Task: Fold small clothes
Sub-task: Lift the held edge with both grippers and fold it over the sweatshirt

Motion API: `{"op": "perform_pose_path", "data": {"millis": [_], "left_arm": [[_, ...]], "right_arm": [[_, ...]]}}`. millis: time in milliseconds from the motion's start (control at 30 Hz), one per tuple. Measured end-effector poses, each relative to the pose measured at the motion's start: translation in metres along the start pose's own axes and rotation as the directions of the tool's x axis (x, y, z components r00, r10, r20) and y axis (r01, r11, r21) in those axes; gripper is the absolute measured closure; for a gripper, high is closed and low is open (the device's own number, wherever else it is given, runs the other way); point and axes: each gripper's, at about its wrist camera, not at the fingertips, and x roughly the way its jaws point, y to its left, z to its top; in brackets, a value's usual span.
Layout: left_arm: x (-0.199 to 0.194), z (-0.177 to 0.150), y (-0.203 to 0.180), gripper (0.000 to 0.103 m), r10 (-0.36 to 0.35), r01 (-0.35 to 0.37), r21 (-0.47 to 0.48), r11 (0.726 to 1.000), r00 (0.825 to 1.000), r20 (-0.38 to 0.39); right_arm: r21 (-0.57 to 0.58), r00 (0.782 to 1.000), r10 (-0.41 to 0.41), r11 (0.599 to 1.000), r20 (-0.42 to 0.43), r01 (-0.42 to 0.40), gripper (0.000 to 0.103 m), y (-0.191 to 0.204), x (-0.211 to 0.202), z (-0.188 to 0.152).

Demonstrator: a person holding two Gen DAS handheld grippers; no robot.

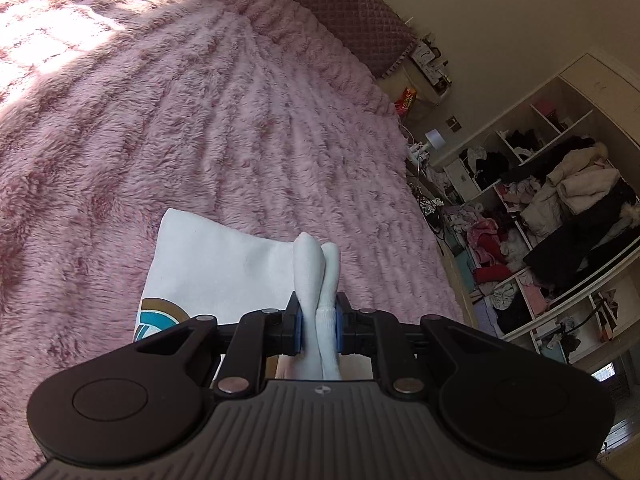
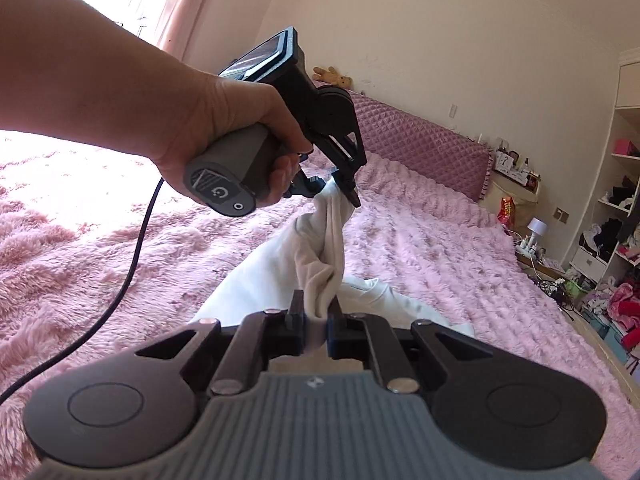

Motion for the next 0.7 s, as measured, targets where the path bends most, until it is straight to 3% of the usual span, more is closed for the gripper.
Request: {"op": "perform_pose_path", "data": {"millis": [233,400,700], "left_arm": [[0.063,-0.033,-0.067,0.087,0.012,-0.006,0.089,0.996,0.998,-0.068],[0.105,-0.055,-0.093,0.087,0.008,0.003,0.092,0.996,0.993,-0.121],[0.144,-0.081,-0.108,0.087,0.072,-0.061,0.104,0.993,0.991,-0.109]], "right_arm": [[0.13,0.995,-0.096,0.987,-0.032,0.099,0.099,-0.074,-0.019,-0.029],[0.192,0.985,-0.154,0.967,-0.074,0.166,0.099,-0.116,-0.026,-0.056],[0.286,0.979,-0.133,0.943,-0.153,0.173,0.1,-0.17,-0.009,-0.111]]}}
